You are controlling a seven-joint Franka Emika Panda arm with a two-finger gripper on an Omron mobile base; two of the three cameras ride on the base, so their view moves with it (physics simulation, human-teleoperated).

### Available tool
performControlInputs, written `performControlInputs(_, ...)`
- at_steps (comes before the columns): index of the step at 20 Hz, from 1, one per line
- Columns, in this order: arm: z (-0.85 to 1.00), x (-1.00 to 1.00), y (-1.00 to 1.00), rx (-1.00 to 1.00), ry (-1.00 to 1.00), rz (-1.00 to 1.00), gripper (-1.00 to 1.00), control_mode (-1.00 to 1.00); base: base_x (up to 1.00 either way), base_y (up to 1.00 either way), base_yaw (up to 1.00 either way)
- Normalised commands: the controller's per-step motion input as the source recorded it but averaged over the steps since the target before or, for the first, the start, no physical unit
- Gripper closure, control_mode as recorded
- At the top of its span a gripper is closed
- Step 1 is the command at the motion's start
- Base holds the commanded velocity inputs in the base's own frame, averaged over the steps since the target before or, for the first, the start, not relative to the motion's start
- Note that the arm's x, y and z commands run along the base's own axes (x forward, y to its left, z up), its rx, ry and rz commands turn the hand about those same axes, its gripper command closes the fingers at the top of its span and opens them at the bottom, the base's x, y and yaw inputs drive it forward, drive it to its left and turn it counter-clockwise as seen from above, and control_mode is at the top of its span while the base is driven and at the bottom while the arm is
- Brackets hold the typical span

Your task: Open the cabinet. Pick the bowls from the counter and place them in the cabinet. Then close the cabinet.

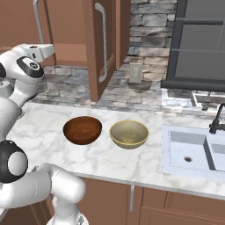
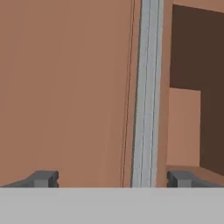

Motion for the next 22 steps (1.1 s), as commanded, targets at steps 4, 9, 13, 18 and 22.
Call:
performControlInputs(4, -0.29, 0.82, -0.02, 0.0, -0.2, -0.01, -1.0, -1.0, 0.0, 0.0, 0.0)
performControlInputs(9, -0.05, 1.0, 0.16, 0.0, -0.05, -0.1, -1.0, -1.0, 0.0, 0.0, 0.0)
performControlInputs(13, 0.0, 1.0, 0.11, 0.0, 0.0, -0.18, -1.0, -1.0, 0.0, 0.0, 0.0)
performControlInputs(18, -0.01, 1.0, 0.01, 0.0, 0.0, -0.11, 1.0, -1.0, 0.0, 0.0, 0.0)
performControlInputs(22, -0.01, 1.0, 0.25, 0.0, 0.03, -0.1, 1.0, -1.0, 0.0, 0.0, 0.0)
